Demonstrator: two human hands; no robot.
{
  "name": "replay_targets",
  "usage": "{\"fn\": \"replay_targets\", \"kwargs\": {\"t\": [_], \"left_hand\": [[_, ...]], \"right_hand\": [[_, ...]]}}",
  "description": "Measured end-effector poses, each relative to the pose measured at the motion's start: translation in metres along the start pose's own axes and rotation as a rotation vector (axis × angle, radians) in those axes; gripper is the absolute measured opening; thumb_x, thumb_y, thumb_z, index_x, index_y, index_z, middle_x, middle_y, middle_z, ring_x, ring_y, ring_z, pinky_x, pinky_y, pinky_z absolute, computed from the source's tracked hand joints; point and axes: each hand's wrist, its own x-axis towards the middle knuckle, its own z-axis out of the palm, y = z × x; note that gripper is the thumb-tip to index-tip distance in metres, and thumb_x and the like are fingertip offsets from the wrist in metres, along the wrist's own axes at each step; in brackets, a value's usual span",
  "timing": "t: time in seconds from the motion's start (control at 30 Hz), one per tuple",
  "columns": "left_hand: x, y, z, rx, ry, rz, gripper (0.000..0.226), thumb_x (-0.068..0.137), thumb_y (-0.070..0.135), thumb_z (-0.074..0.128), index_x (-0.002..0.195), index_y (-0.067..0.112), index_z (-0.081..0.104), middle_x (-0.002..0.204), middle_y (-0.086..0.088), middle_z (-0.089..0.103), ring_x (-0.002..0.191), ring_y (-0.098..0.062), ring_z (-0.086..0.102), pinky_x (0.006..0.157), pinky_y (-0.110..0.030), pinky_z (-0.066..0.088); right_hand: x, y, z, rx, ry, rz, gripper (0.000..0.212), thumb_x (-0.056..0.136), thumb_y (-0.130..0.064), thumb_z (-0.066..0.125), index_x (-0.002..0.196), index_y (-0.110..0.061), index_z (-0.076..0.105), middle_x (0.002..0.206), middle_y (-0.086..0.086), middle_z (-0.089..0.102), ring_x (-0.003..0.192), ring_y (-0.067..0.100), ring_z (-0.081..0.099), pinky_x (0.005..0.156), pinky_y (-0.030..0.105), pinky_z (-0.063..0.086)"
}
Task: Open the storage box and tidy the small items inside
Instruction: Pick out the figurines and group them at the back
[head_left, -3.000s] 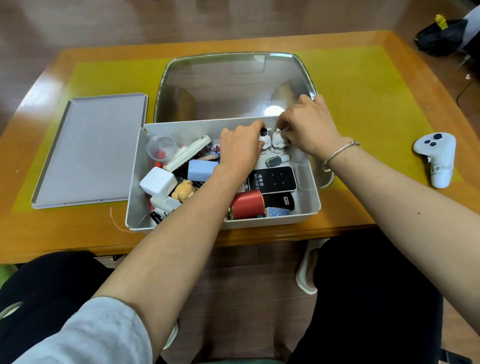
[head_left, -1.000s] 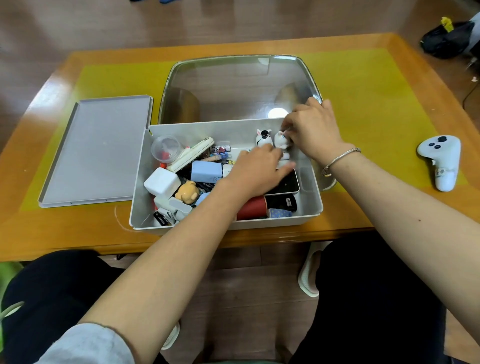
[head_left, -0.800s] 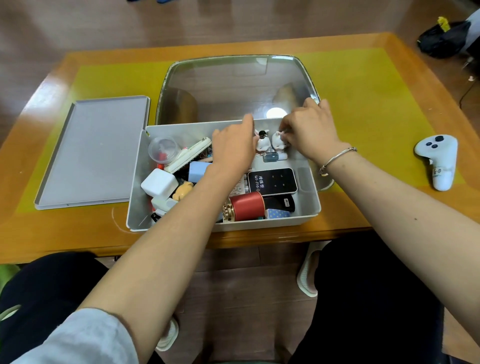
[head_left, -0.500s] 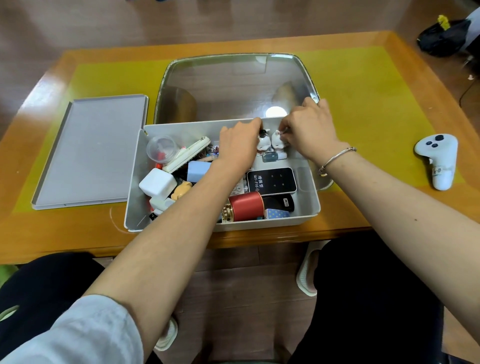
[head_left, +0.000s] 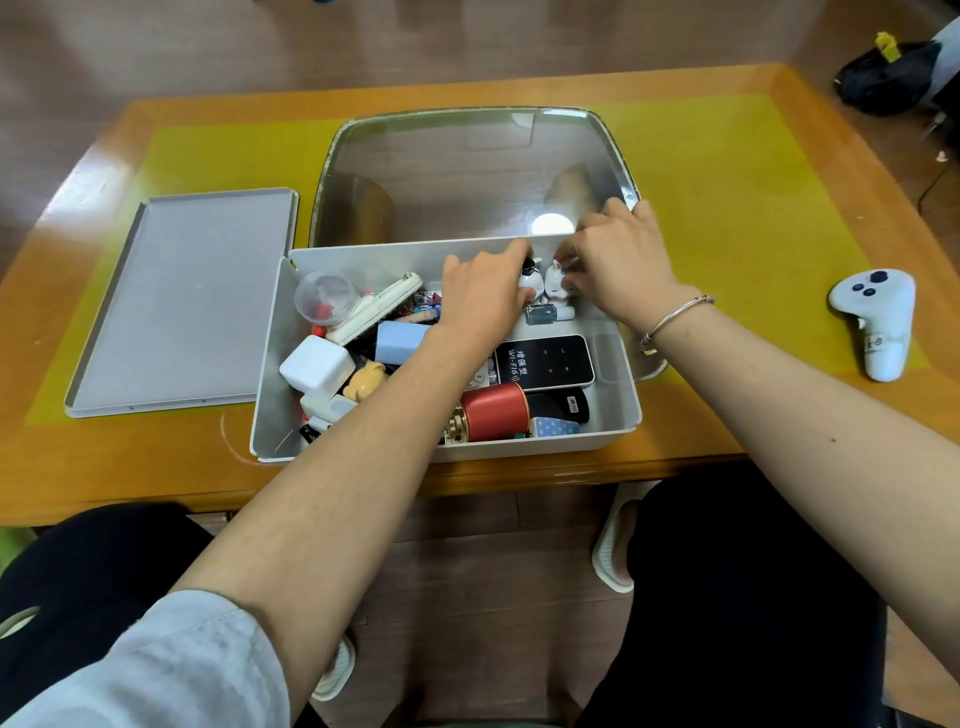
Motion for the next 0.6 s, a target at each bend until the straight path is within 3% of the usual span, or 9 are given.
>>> {"fn": "replay_targets", "kwargs": {"t": [0.3,0.6], "left_hand": [[-0.0017,0.0013,-0.0012,0.035,0.025,0.027,0.022,0.091,0.016,0.053,0.112,0.017,0.049,0.088,-0.005,0.068,0.089,-0.032,0.057,0.071,-0.035,0.018],[-0.0007,-0.0017,-0.005,0.007,0.001,0.048,0.035,0.085,0.002,0.05,0.114,0.021,0.049,0.089,-0.001,0.068,0.088,-0.03,0.057,0.072,-0.034,0.018]], "right_hand": [[0.0002,-0.0009,-0.0012,-0.02,-0.01,-0.017,0.024,0.083,-0.022,0.066,0.106,-0.026,0.07,0.108,0.002,0.064,0.108,0.028,0.045,0.087,0.038,0.028],[0.0007,-0.0018,0.0013,-0.002,0.011,-0.001,0.023,0.083,-0.02,0.066,0.105,-0.025,0.071,0.105,0.002,0.065,0.105,0.028,0.045,0.087,0.038,0.028]]}}
